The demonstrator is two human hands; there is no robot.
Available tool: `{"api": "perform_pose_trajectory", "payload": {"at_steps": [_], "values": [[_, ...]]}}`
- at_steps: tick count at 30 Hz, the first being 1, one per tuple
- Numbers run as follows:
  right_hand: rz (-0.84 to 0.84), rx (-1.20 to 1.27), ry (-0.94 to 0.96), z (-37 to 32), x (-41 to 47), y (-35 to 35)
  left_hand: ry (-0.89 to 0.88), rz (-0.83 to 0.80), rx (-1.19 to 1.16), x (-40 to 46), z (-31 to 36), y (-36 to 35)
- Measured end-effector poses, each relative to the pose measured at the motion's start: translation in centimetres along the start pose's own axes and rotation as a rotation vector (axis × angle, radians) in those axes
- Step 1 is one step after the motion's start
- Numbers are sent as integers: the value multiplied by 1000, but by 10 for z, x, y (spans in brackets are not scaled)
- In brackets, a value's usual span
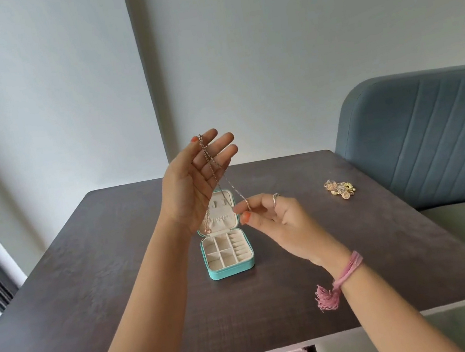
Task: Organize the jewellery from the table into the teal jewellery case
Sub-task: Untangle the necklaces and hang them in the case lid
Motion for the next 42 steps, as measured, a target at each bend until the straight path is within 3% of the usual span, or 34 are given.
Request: {"api": "perform_pose_trajectory", "payload": {"at_steps": [4, 6, 8, 13, 22, 33, 42], "values": [[-41, -416, 138, -31, -1, 1, 24, -3, 103, 0, -6, 6], [-64, -486, 191, -48, 0, 4, 50, -39, 172, -2, -9, 7], [-80, -447, 187, -61, 5, 10, 87, -69, 231, -5, -13, 8], [-156, 30, 73, -76, 17, 22, 108, -62, 256, -8, -17, 13], [-152, 152, -4, -73, 33, 25, 171, -146, 92, -10, -24, 13], [-267, 251, -71, -58, 32, 20, 106, -237, 154, -10, -26, 15], [-275, 130, -75, -53, 35, 20, 324, -216, -119, -15, -34, 13]]}}
Point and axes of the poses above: each hand's wrist, its own x-axis towards the middle knuckle, its own y-axis out of the back of the hand, z = x × y, the point moved 4 cm from there along x, towards the middle knuckle, and after that the axes turned 1 degree about z, right-handed, at the moved point
